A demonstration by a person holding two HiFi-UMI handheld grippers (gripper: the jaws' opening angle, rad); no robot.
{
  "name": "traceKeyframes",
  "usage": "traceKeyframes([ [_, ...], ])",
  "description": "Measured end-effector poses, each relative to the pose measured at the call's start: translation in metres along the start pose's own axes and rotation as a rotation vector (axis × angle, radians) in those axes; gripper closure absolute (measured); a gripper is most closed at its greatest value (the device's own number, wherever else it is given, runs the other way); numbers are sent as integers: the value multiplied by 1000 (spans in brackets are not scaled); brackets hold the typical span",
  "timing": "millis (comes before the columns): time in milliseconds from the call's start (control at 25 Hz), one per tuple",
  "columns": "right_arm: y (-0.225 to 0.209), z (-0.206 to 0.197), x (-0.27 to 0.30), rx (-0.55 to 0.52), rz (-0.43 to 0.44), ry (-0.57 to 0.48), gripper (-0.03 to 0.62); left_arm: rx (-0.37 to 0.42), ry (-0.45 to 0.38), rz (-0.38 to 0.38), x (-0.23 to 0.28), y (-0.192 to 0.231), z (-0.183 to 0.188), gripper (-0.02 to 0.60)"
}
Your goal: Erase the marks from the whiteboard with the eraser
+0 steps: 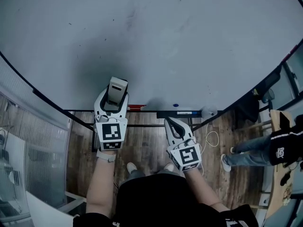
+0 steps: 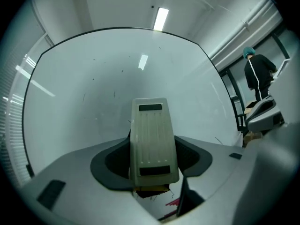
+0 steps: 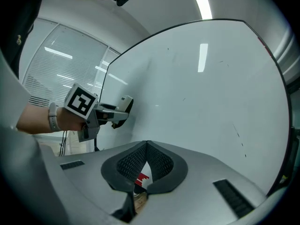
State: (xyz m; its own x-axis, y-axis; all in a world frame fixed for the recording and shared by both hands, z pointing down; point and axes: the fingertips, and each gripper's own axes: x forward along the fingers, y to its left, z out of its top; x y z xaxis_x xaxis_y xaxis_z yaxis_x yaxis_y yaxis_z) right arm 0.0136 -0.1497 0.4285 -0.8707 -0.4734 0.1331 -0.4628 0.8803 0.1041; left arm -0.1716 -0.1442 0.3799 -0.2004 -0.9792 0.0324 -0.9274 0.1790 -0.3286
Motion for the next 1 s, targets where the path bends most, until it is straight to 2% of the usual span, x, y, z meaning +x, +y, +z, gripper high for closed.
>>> traceKeyframes([
  [280,21,3,10,-14,72,-2,568,-117,40,-77,-49,-28,-33,314],
  [600,32,5,17,-30,107,19,566,-142,86,-107,-84,-50,-60,313],
  [760,38,4,19,-49,137,6,568,-138,105,-139,-90,-63,-70,313],
  [1000,36,3,21,-46,134,13,568,-151,113,-154,-88,-70,-73,313],
])
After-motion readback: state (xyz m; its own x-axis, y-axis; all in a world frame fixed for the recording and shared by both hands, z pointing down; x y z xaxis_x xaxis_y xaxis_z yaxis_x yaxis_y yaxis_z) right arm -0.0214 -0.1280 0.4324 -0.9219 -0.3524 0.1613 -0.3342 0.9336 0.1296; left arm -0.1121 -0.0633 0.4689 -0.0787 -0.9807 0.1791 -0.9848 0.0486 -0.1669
